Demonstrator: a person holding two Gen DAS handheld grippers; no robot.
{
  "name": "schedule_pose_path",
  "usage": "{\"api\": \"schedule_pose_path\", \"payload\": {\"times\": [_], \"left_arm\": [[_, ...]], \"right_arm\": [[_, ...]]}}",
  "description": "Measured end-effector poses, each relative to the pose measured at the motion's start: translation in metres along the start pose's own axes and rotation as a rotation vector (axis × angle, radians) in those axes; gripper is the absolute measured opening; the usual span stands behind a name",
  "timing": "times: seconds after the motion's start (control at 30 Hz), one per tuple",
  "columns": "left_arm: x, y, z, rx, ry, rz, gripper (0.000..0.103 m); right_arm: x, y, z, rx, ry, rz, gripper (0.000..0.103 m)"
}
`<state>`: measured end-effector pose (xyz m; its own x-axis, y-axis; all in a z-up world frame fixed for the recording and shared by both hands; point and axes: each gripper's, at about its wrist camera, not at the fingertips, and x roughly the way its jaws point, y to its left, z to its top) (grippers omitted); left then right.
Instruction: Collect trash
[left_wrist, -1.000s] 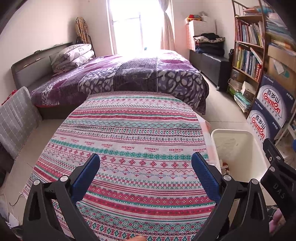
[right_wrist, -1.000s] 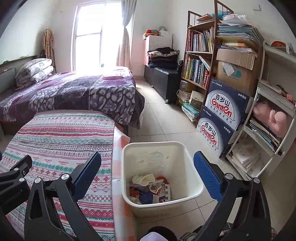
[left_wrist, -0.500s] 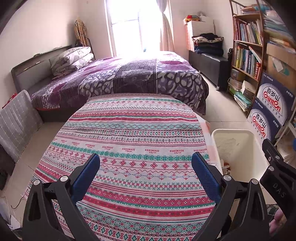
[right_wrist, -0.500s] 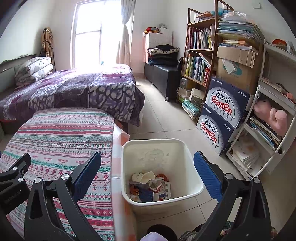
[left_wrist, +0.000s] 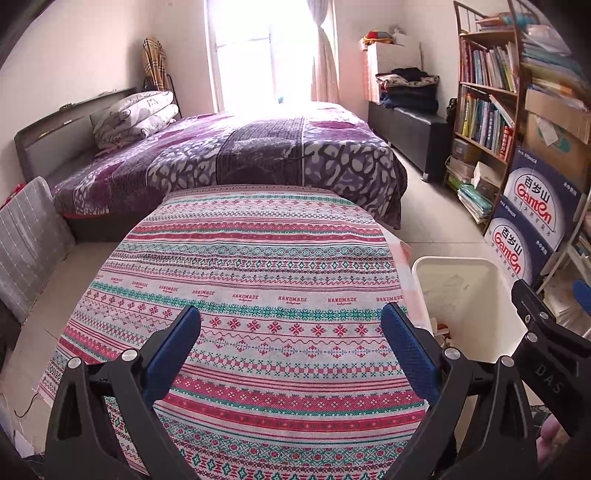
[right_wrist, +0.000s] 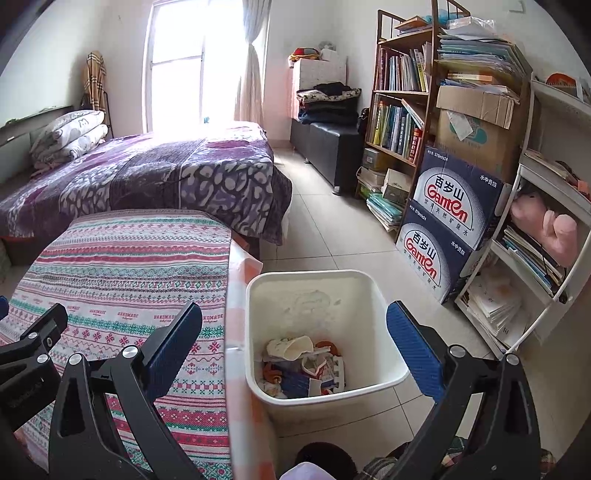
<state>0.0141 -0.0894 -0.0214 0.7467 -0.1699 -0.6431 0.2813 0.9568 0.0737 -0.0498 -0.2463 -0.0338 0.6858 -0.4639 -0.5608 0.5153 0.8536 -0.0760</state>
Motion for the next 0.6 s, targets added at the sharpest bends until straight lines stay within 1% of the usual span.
{"api": "schedule_pose_path", "payload": {"times": [0.6], "left_arm": [[-0.001,-0.0009,0.0016,0.001,0.0,-0.006,0.095]], "right_arm": [[0.0002,-0.0011,0.0006,0.0,0.0,0.0,0.096]]}}
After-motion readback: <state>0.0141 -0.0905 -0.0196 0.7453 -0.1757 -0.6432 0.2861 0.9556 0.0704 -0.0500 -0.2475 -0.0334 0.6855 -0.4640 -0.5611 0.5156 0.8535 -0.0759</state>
